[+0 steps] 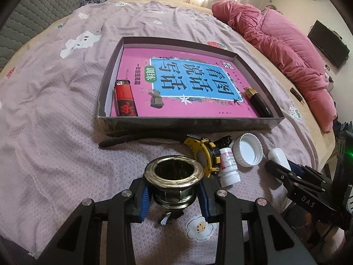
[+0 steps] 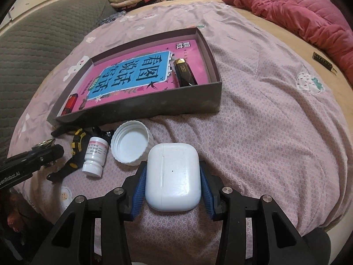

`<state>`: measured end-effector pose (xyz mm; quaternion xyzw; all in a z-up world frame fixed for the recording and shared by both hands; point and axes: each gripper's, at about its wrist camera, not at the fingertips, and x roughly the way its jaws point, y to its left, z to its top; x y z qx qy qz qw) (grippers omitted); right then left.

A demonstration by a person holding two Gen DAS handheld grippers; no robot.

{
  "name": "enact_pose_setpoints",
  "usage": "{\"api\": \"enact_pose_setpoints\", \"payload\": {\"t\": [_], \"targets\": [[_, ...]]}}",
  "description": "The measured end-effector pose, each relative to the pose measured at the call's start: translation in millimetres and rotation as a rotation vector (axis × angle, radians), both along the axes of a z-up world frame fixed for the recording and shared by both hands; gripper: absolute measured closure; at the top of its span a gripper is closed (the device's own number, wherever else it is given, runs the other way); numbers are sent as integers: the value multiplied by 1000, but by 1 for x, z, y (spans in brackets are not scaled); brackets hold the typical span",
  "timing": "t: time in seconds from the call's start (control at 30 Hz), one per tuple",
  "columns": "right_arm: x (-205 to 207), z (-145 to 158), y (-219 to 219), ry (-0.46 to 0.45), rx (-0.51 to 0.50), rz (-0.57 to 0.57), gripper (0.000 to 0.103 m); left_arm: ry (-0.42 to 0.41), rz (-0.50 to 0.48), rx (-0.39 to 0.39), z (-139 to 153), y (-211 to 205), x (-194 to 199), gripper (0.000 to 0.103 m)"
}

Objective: Organize rigid objects
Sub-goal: 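Lift the brass cup with the left tool while the right tool lifts the earbud case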

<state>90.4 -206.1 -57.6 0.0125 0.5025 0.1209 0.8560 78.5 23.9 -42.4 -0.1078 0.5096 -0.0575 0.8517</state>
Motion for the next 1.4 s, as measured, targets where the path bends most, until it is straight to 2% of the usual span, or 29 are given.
{"api": "enact_pose_setpoints", "payload": {"t": [0.97,1.4], "targets": [[-9,41,33,-128,-7,110,58,-54,-25,-7,18,-9,-6,67],[2,52,38,-146,19,114,58,-85,-22,-36,31,-9,1,67]]}}
